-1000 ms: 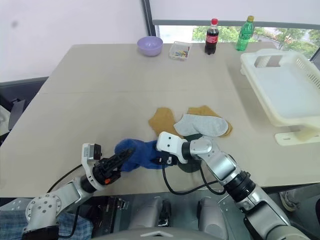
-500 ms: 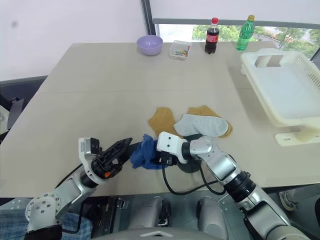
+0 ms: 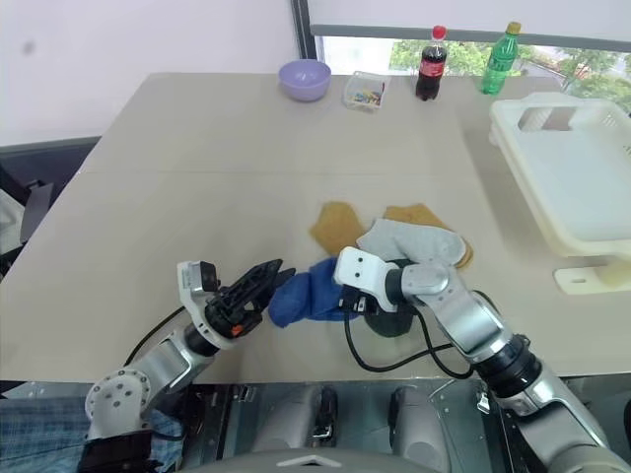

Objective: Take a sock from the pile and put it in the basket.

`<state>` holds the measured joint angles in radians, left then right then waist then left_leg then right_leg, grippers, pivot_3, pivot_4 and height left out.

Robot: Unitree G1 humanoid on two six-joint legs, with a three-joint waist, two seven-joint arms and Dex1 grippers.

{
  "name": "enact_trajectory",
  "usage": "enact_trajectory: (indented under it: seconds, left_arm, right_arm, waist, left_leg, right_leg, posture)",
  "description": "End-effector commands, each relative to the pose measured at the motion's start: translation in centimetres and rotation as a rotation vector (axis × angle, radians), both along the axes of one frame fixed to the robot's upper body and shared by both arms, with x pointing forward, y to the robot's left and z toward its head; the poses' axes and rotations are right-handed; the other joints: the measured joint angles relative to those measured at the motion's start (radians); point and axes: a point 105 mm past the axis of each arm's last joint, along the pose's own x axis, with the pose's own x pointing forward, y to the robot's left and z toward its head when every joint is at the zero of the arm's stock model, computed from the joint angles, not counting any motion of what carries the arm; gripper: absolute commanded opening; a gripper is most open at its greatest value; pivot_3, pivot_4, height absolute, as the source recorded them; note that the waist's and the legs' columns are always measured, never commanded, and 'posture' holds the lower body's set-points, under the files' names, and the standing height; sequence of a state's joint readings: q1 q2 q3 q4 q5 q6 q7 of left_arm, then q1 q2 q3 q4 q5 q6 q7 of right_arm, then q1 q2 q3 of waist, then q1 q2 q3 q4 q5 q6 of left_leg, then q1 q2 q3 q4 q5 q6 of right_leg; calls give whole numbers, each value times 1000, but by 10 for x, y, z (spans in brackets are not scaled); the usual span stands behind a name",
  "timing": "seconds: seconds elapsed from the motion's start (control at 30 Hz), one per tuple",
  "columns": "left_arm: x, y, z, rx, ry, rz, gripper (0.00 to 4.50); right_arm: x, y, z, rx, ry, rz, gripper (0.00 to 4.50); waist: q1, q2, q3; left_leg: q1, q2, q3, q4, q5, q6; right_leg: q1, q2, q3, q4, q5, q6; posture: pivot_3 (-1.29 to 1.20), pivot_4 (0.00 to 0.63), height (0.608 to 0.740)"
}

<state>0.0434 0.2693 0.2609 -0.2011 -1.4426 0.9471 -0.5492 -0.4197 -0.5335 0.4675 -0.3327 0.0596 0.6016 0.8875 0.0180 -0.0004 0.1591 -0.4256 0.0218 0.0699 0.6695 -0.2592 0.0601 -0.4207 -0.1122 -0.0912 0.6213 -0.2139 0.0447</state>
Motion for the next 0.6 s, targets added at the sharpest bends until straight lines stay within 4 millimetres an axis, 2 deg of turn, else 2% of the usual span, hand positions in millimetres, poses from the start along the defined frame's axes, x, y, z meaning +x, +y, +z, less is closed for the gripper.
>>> enact_trajectory:
  seconds: [0.03,0.1,0.23,0.33,0.6]
  left_arm:
    - [4,-7,5,-13,-38,-15,4473]
    - [8,-10,8,-33,-49,-17,4500]
    - [19,-18,12,-55,-63,-24,4500]
    - [20,-20,11,-39,-62,-37,4500]
    - [16,3,6,25,-43,-3,4500]
  right_arm:
    - [-3,-12,11,3,-3,-32,2282]
    - [-5,-16,13,6,4,-48,2789]
    - [-9,-10,13,32,18,-53,2789]
    - [-8,-3,12,32,2,-48,2789]
    - [-9,0,14,33,-14,-35,2789]
  waist:
    - [-3,-1,0]
    - [-3,-2,1]
    - [-3,-2,2]
    - [-6,-3,3]
    - [-6,-5,4]
  left_leg:
    - [-2,0,0,0,0,0]
    - [-6,-1,0,1,3,4]
    - [-6,0,0,0,3,4]
    - [-6,0,0,0,3,5]
    - [-6,1,0,1,4,4]
  right_leg:
    - [-1,0,0,0,0,0]
    - [-4,4,0,0,0,0]
    - [-5,7,0,0,0,1]
    - [-5,8,0,0,2,4]
    - [-5,9,0,2,2,5]
  posture:
    - [0,150,733]
    - [0,150,733]
    - [0,150,733]
    - [0,150,733]
    - [0,150,733]
